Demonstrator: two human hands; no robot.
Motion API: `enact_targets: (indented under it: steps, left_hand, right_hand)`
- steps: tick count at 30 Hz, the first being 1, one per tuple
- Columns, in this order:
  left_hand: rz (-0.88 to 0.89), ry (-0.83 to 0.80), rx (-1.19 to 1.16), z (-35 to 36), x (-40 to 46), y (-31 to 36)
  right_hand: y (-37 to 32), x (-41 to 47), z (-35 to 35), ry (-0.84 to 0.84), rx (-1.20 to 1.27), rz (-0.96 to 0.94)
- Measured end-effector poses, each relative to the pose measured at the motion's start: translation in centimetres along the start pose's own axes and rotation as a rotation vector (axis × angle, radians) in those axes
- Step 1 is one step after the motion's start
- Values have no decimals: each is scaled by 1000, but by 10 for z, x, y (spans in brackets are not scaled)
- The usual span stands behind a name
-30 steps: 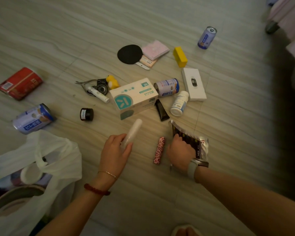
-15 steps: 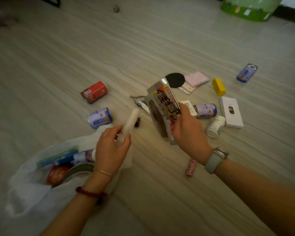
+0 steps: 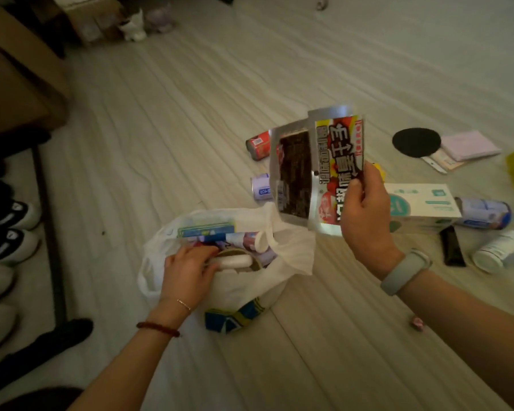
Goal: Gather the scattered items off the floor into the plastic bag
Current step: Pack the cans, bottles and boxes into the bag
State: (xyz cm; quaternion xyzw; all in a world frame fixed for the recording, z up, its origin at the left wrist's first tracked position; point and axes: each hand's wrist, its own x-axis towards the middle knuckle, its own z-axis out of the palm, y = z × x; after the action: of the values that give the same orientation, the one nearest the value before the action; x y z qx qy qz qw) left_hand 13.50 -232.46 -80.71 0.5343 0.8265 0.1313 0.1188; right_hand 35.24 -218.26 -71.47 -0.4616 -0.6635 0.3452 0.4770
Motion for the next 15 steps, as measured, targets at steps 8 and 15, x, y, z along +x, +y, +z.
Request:
enact_targets:
  steps: [8,15]
  left_hand:
    - [260,103,61,15,-35,-23]
    - [381,263,116,-5,-55,-51]
  right_hand:
    - [-5,2,22,-37,273,282]
    - [3,-12,52,-533,163,240]
